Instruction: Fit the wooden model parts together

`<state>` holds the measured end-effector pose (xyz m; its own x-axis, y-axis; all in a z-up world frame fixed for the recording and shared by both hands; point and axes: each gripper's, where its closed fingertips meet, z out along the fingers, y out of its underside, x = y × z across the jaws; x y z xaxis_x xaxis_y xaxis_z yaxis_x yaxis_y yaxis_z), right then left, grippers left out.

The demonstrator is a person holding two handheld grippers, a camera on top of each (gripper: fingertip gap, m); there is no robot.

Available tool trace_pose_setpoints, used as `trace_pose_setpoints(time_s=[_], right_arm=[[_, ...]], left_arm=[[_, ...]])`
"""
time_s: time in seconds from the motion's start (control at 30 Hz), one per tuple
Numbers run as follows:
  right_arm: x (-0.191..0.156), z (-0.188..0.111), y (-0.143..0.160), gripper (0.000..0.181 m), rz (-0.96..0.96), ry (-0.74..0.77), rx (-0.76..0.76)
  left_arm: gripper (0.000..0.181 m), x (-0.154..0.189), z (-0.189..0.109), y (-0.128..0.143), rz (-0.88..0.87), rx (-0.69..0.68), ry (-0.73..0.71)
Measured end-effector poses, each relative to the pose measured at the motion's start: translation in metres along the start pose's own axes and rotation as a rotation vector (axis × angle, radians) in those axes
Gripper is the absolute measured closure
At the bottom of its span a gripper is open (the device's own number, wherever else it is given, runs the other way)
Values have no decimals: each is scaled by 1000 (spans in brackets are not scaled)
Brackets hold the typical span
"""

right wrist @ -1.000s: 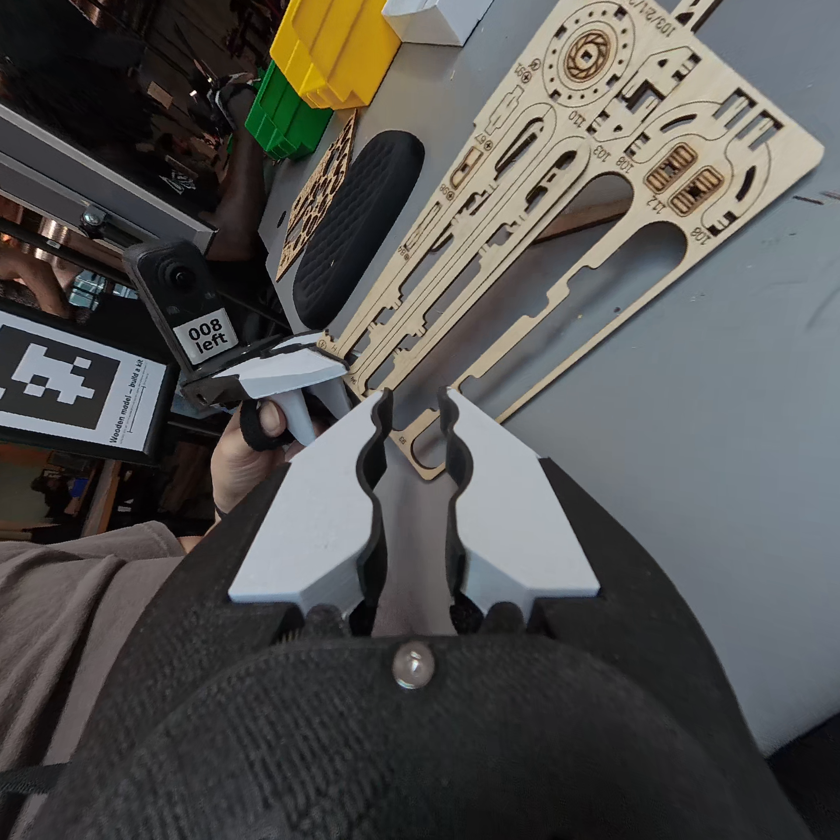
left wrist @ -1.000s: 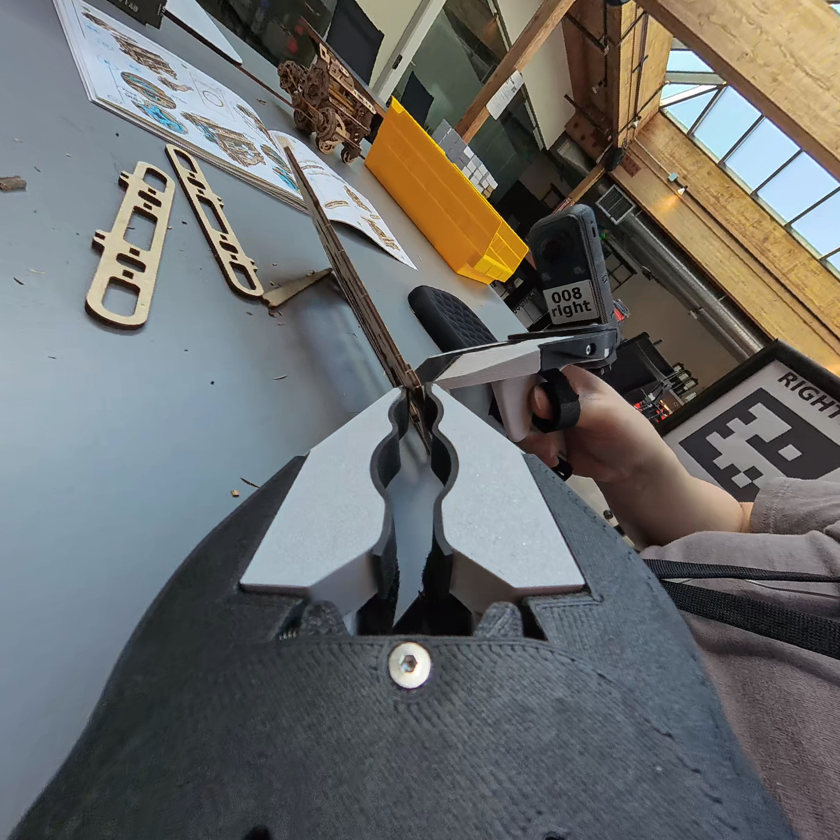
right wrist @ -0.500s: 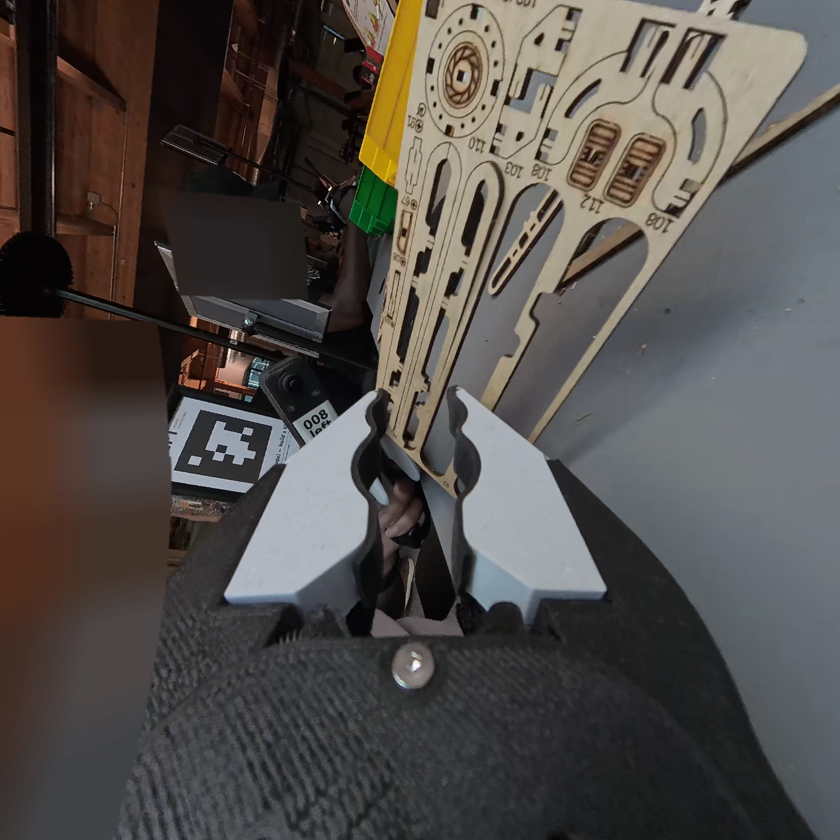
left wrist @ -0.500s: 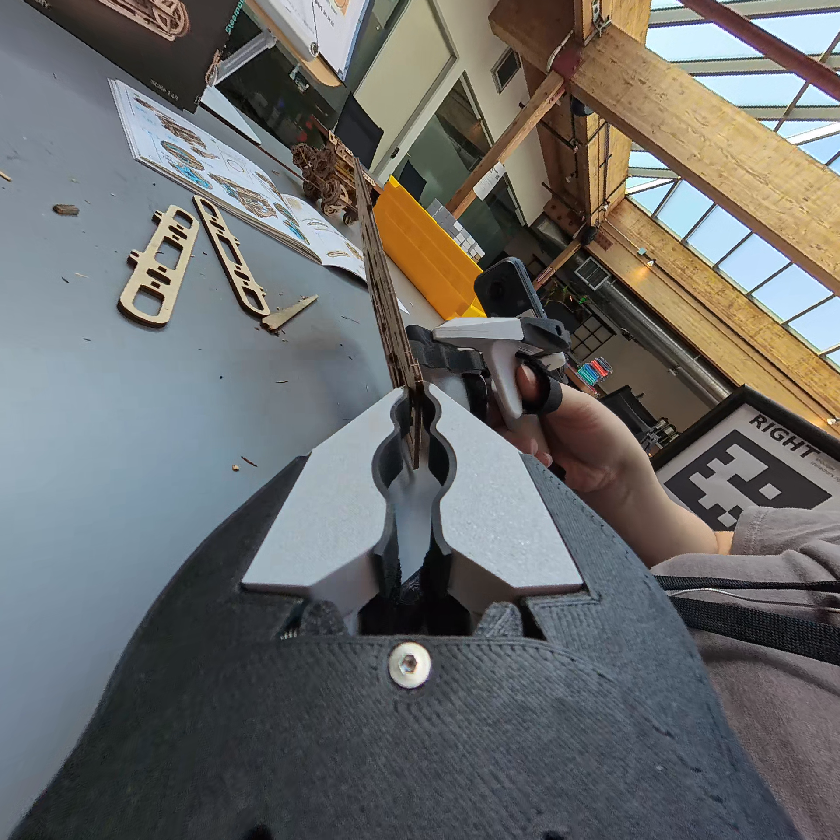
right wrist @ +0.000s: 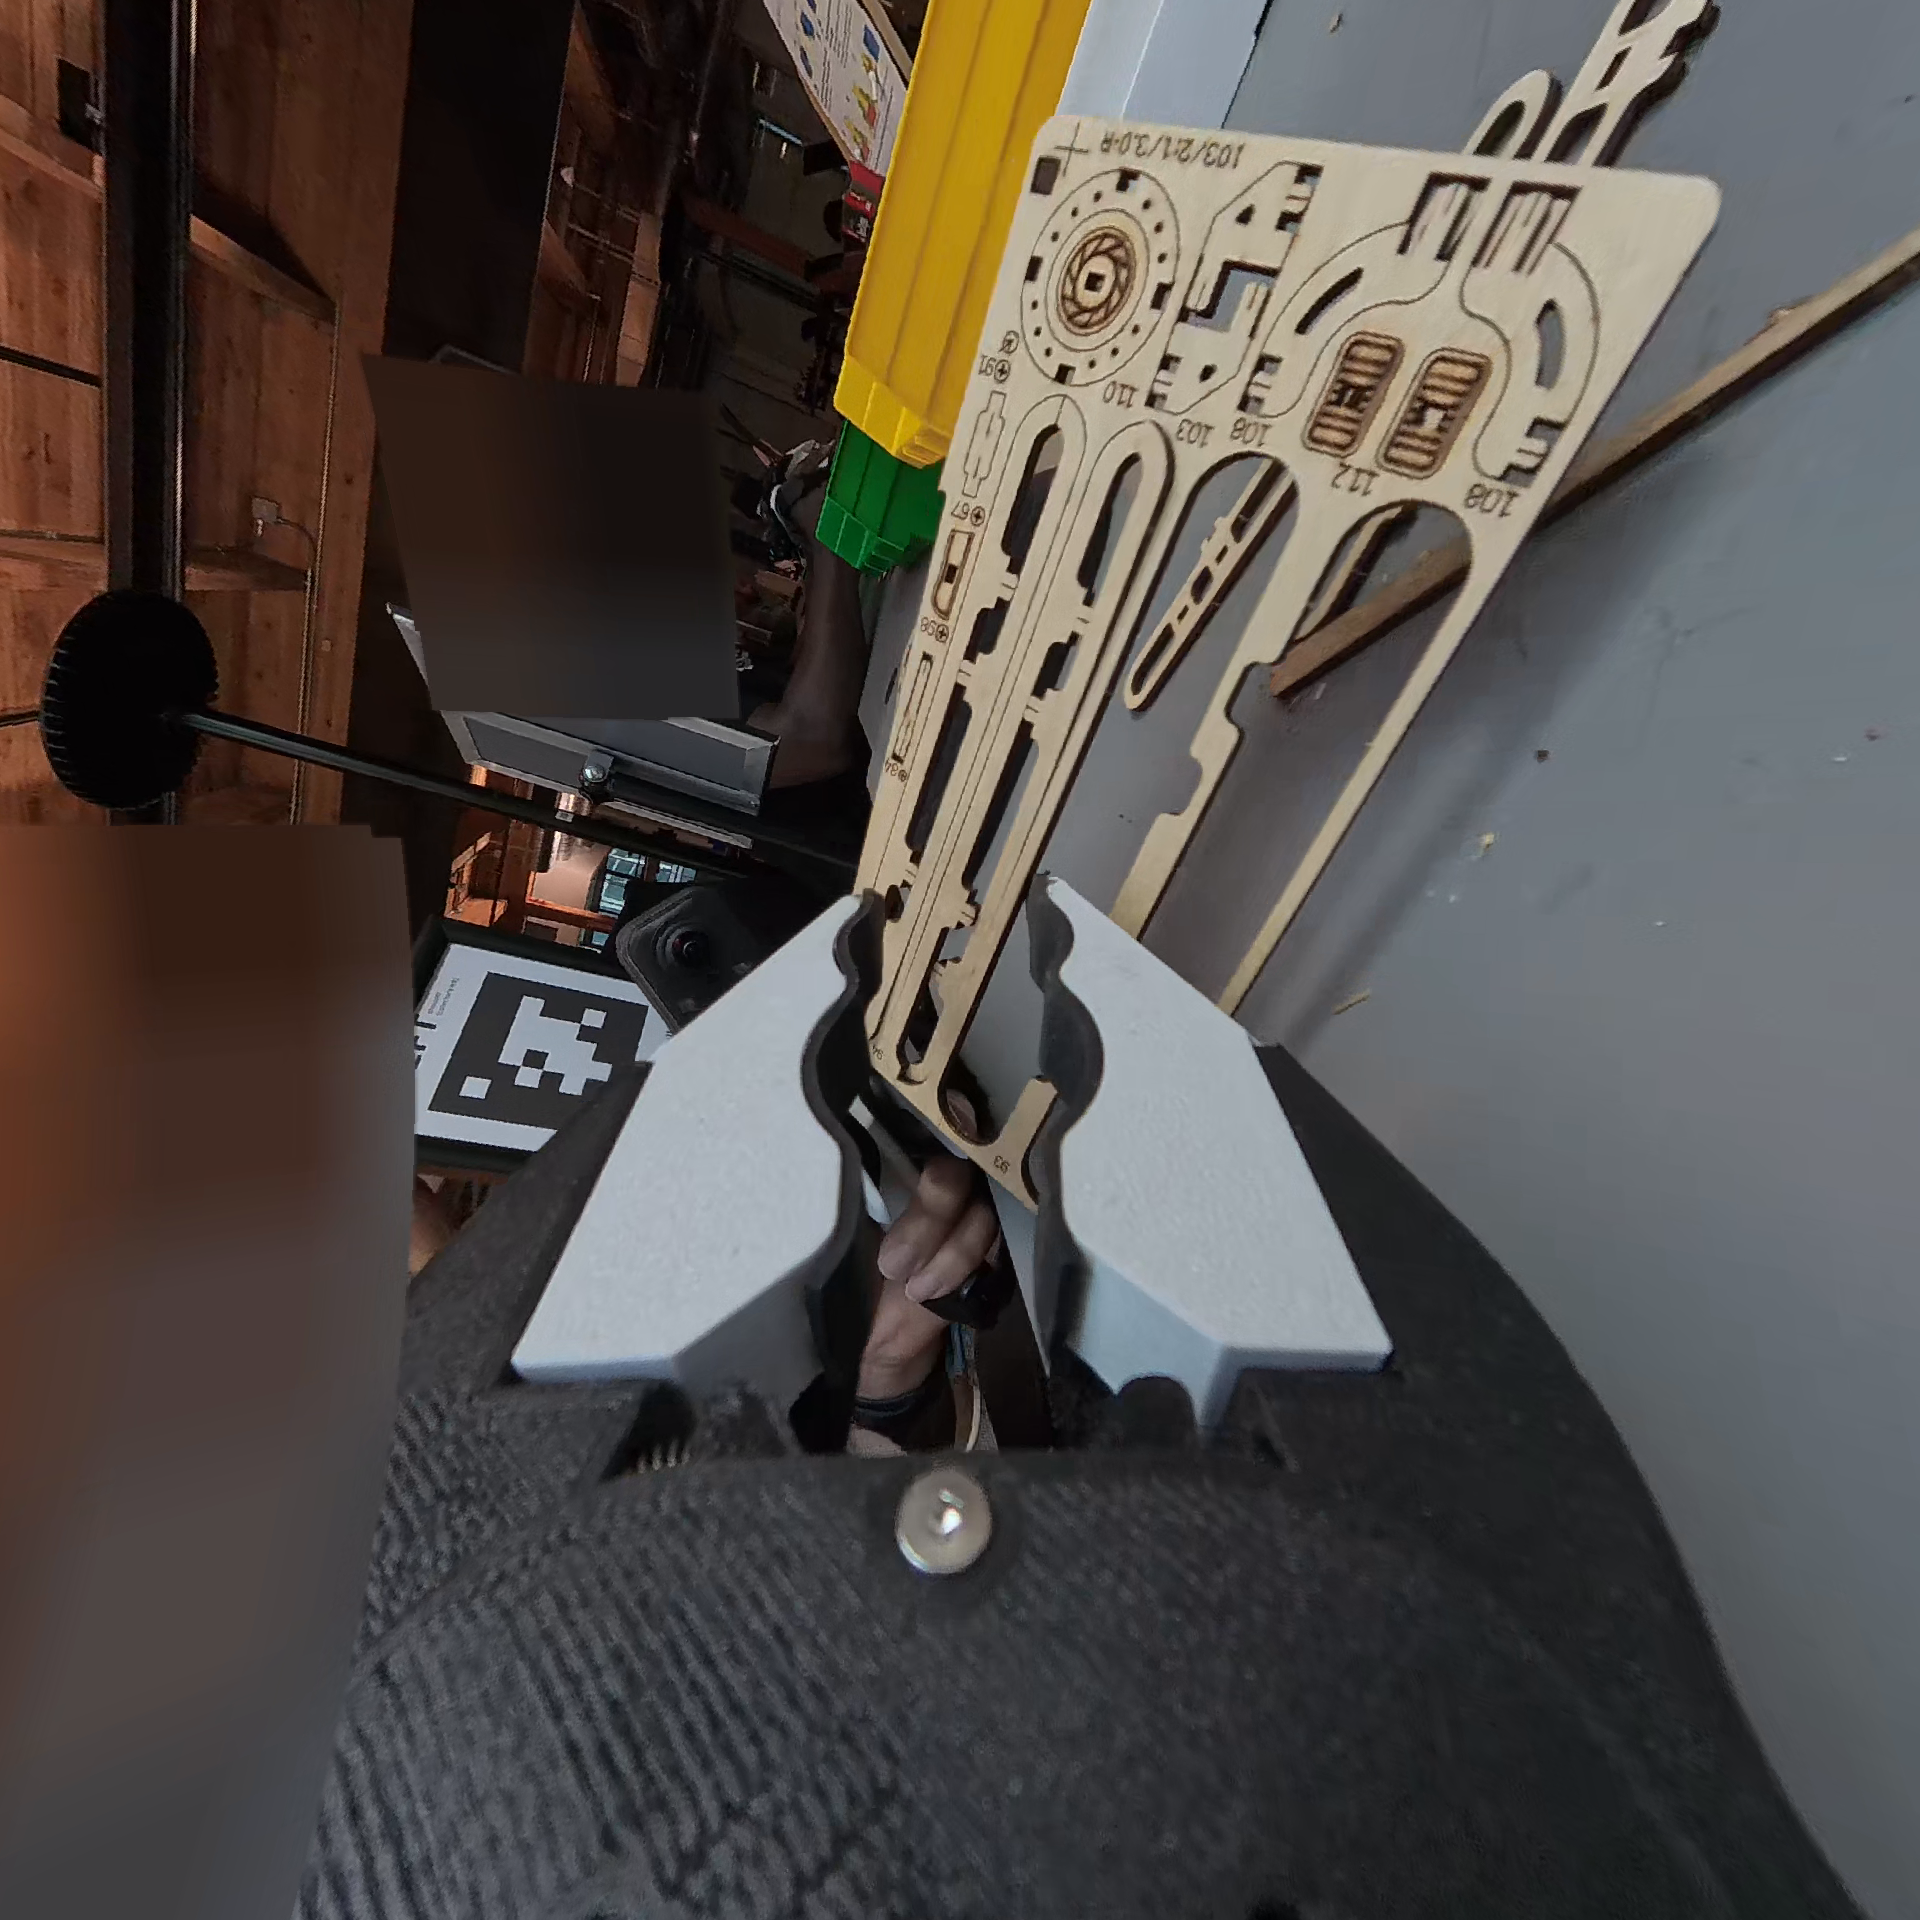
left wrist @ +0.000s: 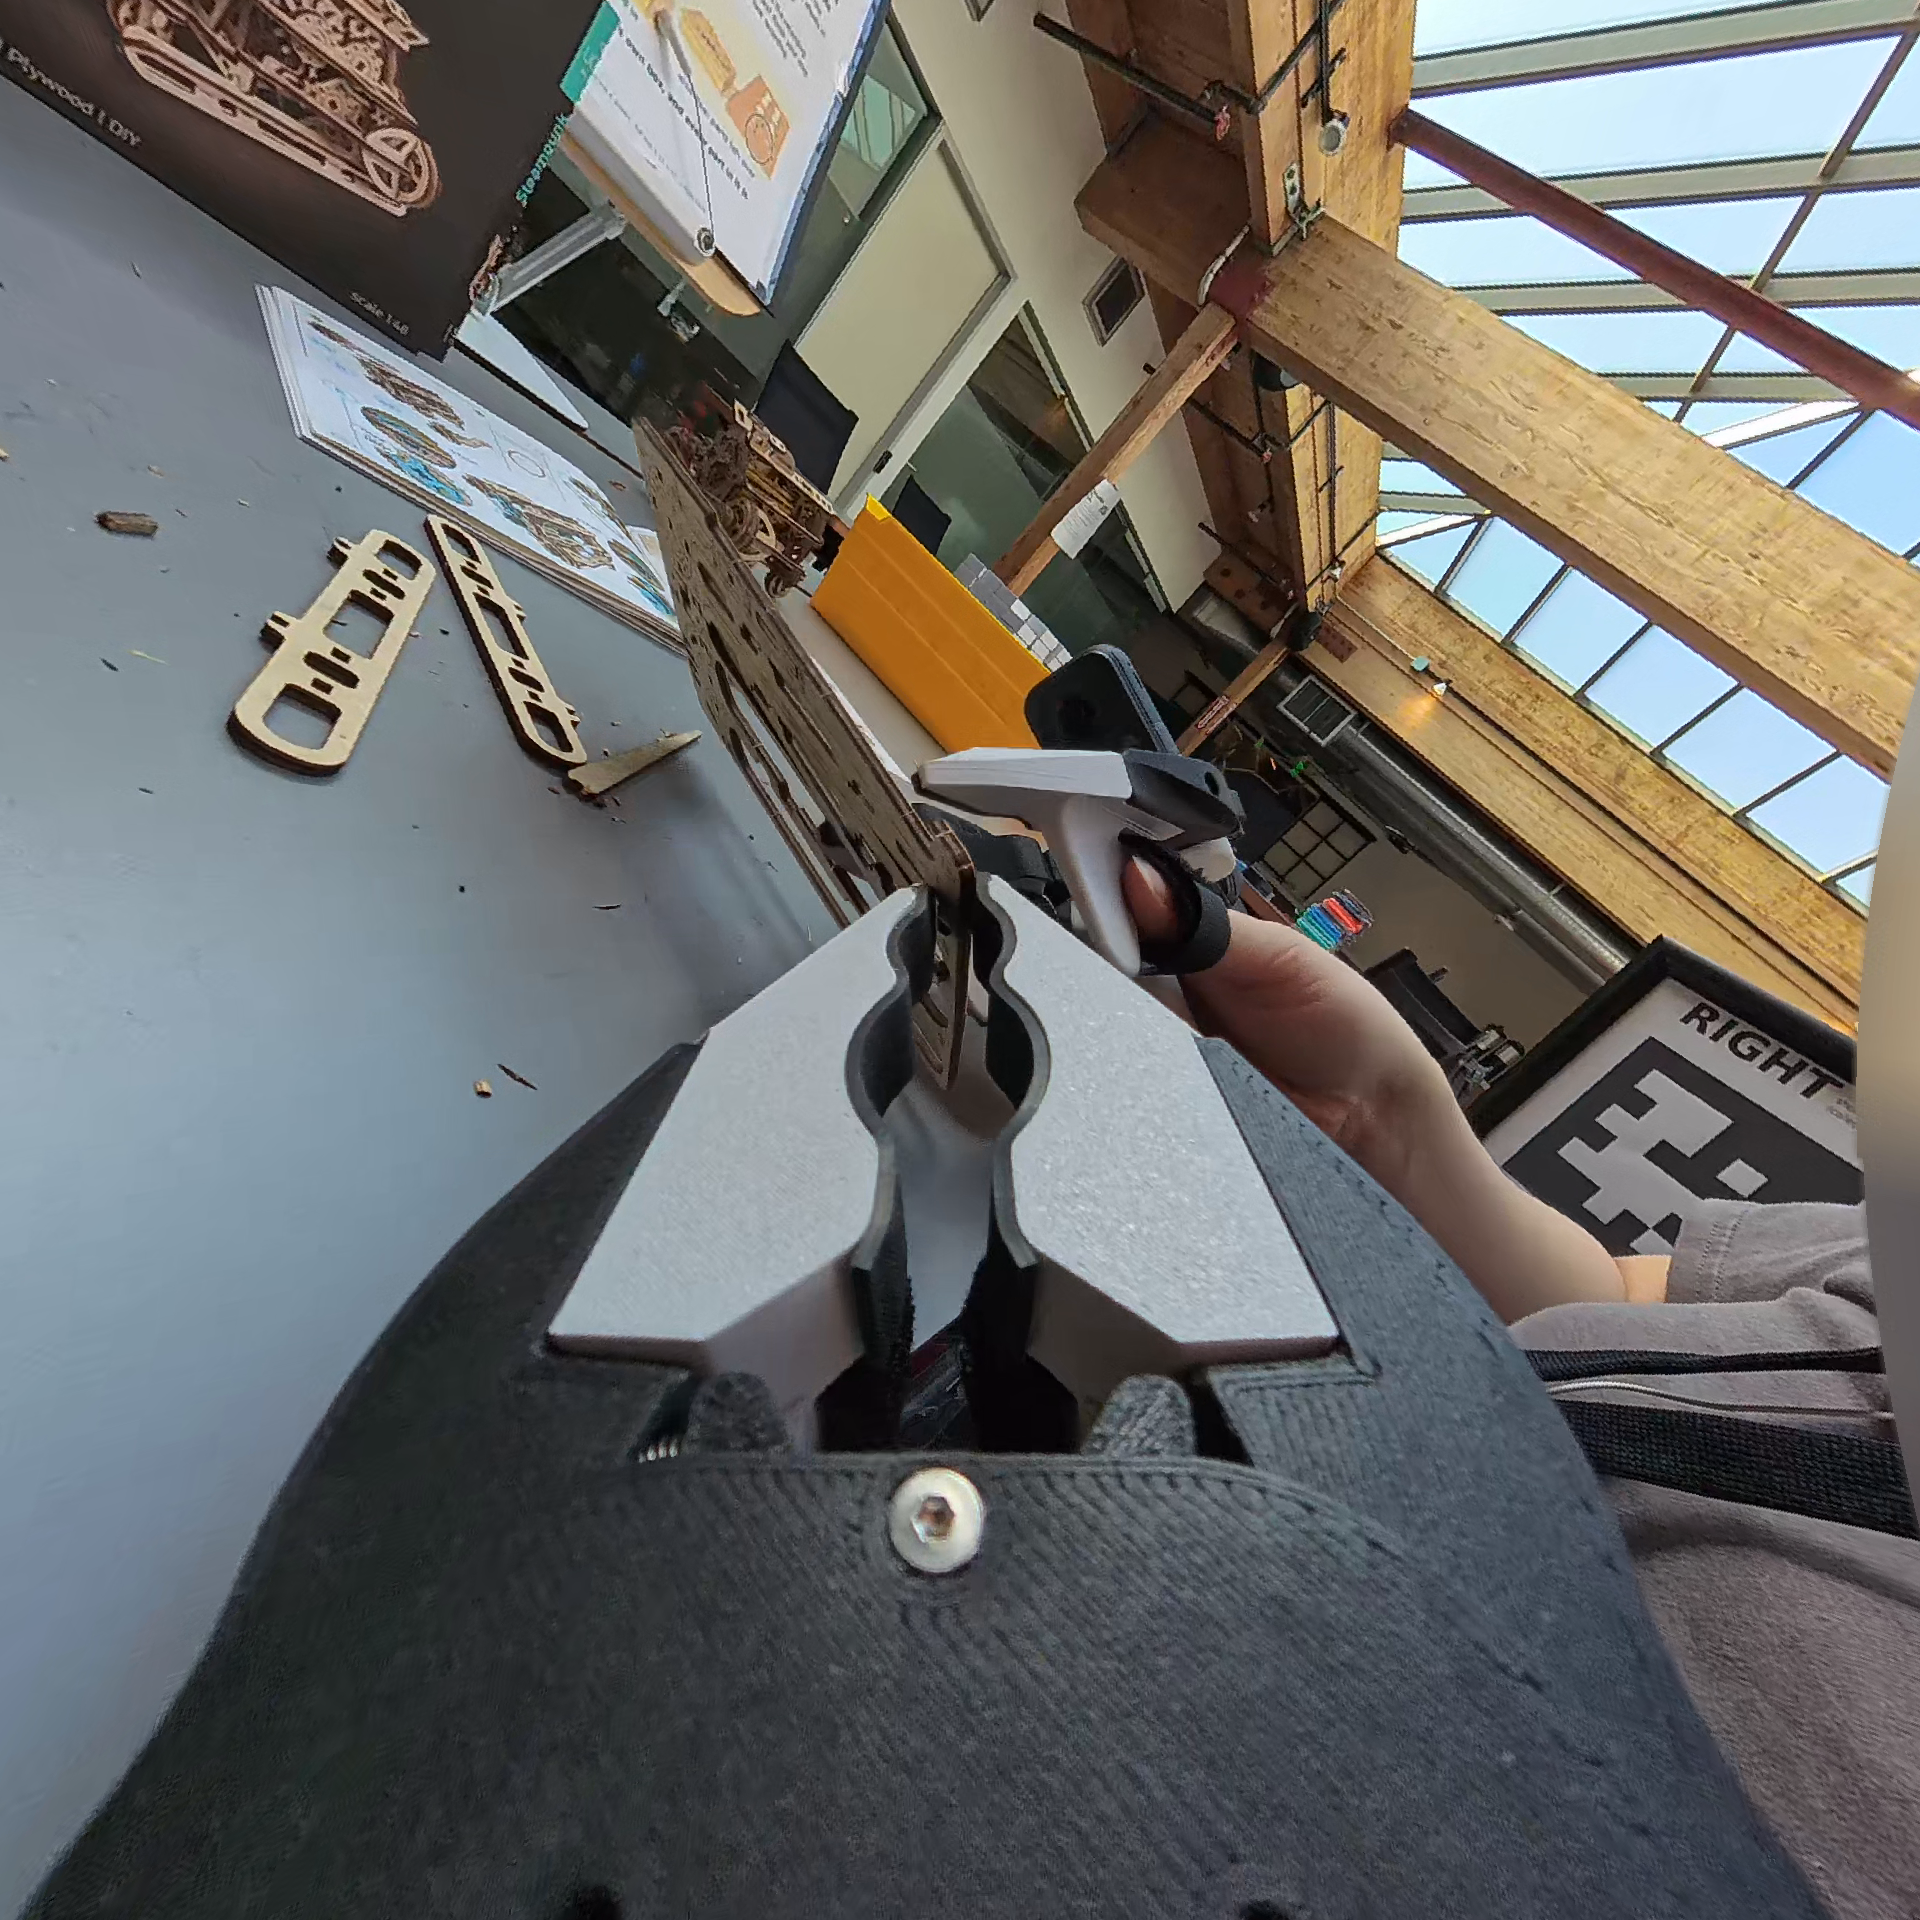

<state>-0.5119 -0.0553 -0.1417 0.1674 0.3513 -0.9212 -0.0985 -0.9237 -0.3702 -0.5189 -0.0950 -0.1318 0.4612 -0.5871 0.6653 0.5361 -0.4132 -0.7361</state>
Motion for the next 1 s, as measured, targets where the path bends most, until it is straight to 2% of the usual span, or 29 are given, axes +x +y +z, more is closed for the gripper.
trace_pose_setpoints(time_s=[0.03, 0.1, 0.17, 0.33, 0.5, 0.6, 0.73, 0.83, 0.9, 1.0], right_arm=[[2, 0, 3, 156, -11, 10, -25], [9, -1, 11, 162, -55, 49, -101], [7, -1, 15, 159, -50, 36, -142], [-6, -3, 17, 137, -57, 28, -184], [-15, -4, 8, 127, 209, -110, -86], [-16, 2, 9, 131, 349, -173, -57], [-11, 4, 8, 151, 265, -146, -22], [-8, -1, 7, 163, 172, -122, -15], [-8, -5, 9, 163, 85, -101, -47], [-4, -11, 8, 163, -27, -39, -88]], left_arm=[[178, -1, 0, 0, 1, 2, -6], [179, -2, -1, -1, 5, 10, -19], [180, -3, -1, -2, 11, 21, -29], [181, -6, -1, -4, 15, 38, -54], [181, -6, -1, -7, 28, 65, -63], [180, -3, 0, -7, 53, 89, -65], [179, -1, 0, -8, 11, 92, -30], [174, 5, 3, -3, -9, 38, 21], [163, 4, 1, -4, 2, -14, 28], [150, -3, -3, -19, 59, -48, 0]])
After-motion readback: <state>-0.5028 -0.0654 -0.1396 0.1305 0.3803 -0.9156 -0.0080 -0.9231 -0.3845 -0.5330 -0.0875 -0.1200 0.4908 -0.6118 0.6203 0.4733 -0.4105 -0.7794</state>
